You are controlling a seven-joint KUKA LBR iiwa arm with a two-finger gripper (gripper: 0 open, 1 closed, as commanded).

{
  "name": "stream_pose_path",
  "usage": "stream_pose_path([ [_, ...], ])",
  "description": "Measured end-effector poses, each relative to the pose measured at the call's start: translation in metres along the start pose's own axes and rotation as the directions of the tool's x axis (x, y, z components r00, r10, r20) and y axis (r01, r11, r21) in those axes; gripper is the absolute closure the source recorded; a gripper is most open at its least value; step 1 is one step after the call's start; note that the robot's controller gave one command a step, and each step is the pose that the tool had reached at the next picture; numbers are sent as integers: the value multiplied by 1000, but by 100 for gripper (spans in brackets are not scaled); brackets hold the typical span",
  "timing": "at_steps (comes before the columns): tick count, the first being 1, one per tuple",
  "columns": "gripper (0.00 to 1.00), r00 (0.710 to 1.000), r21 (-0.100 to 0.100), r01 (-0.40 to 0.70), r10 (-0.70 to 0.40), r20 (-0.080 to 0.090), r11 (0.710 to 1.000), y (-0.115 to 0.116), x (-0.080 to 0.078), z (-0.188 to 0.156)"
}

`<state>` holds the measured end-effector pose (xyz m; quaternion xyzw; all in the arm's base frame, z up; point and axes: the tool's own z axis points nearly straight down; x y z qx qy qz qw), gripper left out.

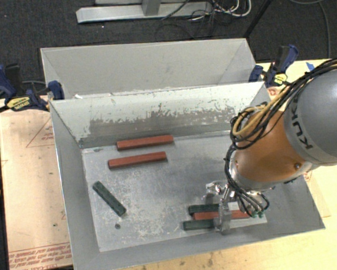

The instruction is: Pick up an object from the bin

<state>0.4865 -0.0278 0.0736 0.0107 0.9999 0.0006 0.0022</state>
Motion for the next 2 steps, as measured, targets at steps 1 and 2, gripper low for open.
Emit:
stream_pose_path([
  [1,100,1000,1,-12,12,5,1000,-6,-7,-118],
  [2,100,1000,1,1,-1,7,1000,-4,-8,-193],
])
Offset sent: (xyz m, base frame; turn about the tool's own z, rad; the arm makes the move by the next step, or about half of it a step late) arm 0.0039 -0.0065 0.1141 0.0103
